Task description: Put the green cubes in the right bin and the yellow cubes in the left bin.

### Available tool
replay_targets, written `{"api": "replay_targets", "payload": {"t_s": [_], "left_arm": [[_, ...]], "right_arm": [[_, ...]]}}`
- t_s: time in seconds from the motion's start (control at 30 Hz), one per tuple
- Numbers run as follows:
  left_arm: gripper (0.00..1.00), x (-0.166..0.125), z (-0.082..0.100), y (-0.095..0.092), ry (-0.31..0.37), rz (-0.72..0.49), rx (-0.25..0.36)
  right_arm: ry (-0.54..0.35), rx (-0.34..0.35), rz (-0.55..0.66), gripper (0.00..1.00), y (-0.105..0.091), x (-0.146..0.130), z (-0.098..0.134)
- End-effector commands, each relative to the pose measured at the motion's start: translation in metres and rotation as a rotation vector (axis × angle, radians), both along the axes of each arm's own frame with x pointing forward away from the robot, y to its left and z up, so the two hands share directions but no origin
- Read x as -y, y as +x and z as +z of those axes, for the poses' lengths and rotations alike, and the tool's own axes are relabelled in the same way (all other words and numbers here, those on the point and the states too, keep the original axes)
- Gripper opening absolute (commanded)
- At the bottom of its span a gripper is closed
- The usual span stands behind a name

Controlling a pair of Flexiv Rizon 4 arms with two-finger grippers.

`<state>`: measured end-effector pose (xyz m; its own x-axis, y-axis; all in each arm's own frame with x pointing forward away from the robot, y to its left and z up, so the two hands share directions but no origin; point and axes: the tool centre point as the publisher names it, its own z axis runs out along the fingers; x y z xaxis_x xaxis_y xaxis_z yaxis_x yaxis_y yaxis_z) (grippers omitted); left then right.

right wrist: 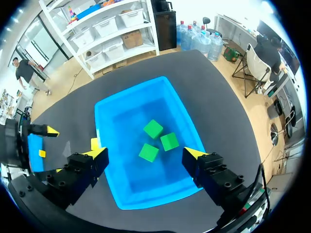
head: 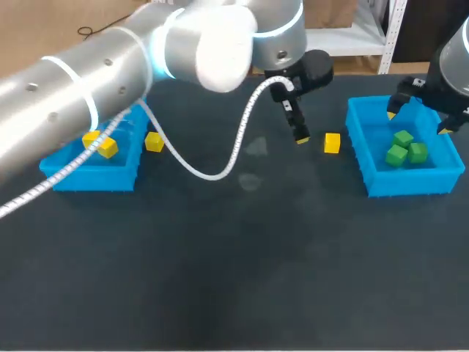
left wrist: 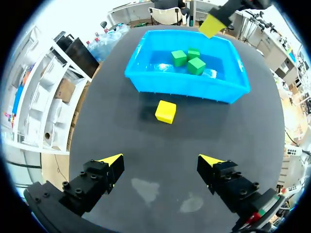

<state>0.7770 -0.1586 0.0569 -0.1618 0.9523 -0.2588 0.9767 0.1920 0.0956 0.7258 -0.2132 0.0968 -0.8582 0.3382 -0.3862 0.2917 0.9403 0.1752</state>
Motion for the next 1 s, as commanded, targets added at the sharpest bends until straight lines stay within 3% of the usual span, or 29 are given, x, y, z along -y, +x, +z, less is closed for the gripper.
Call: {"api": "replay_targets", "payload": {"t_s": [0.03, 1.0], "left_arm": [[1.0, 0.019, -0.01, 0.015, 0.041, -0.01, -0.059], [1.0, 0.071, -0.044, 0.021, 0.048, -0.108, -0.094]], "right_arm": [[-0.002, 0.007, -0.003, 1.0, -0.002, 0.0, 0.0], [-0.002, 0.007, -0.003, 1.0, -0.002, 0.0, 0.0]]}}
